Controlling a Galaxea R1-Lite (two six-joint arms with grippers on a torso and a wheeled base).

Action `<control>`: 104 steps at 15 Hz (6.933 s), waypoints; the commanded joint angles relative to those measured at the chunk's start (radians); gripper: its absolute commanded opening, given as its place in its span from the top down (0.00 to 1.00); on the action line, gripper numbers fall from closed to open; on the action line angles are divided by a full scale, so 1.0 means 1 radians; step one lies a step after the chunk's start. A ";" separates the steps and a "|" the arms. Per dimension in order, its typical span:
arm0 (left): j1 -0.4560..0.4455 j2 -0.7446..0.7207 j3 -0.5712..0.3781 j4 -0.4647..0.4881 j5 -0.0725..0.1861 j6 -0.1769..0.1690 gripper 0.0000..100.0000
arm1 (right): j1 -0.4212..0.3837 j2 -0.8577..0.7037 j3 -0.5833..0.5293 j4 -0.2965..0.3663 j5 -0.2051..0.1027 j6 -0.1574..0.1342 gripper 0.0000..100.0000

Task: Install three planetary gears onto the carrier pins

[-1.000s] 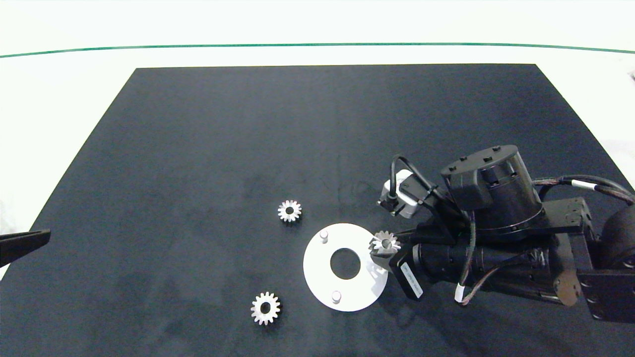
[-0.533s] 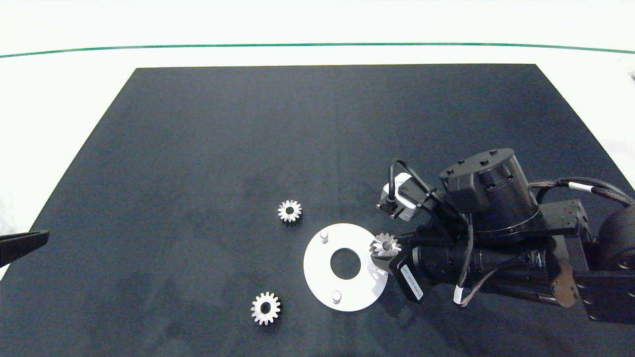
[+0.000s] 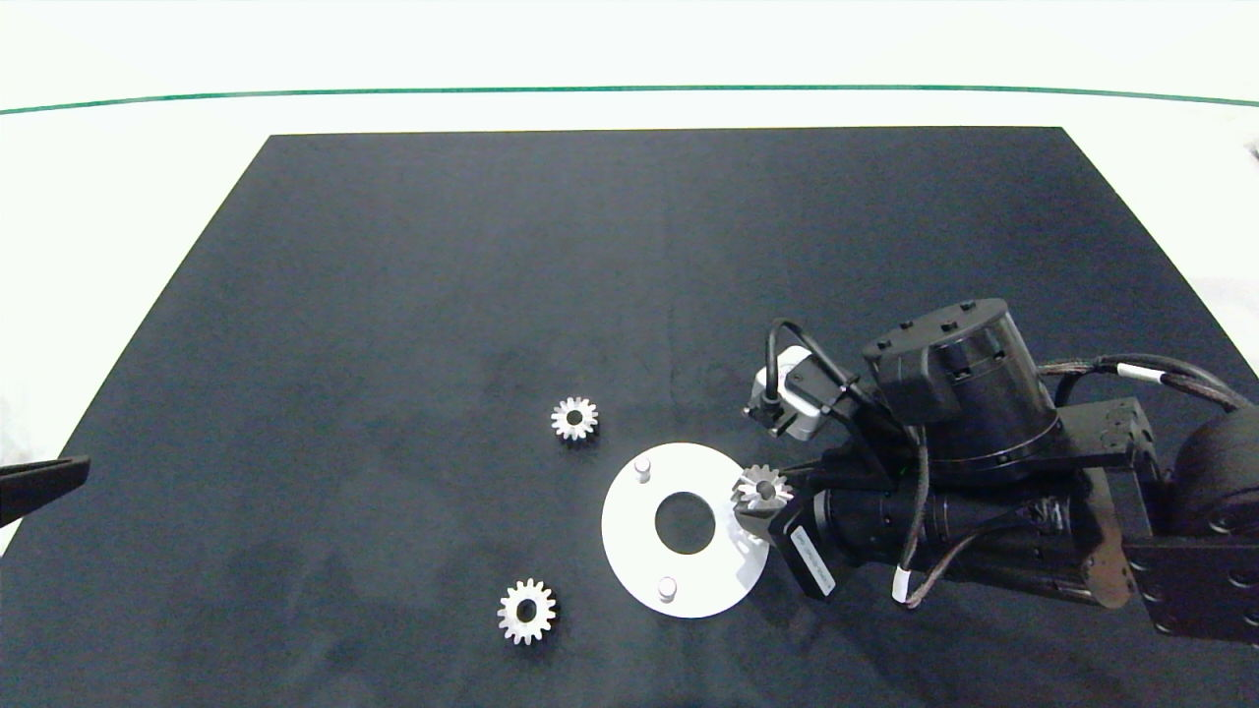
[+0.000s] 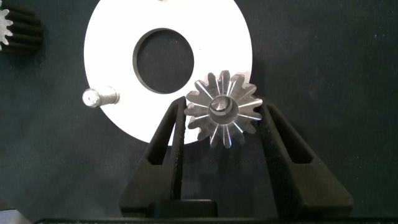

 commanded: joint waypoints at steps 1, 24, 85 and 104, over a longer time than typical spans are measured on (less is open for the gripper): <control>0.000 0.000 0.000 0.004 -0.001 0.001 0.00 | 0.000 0.003 0.000 0.001 -0.002 -0.001 0.72; -0.538 0.002 0.129 0.011 0.001 -0.008 0.00 | -0.169 -0.621 0.144 0.000 -0.098 -0.001 0.00; -0.942 0.652 0.474 -0.800 0.248 -0.019 0.65 | -0.173 -0.675 0.169 -0.002 -0.016 0.008 0.00; -1.031 0.572 0.284 -0.659 0.251 0.003 0.75 | -0.173 -0.690 0.169 0.000 -0.008 0.003 0.00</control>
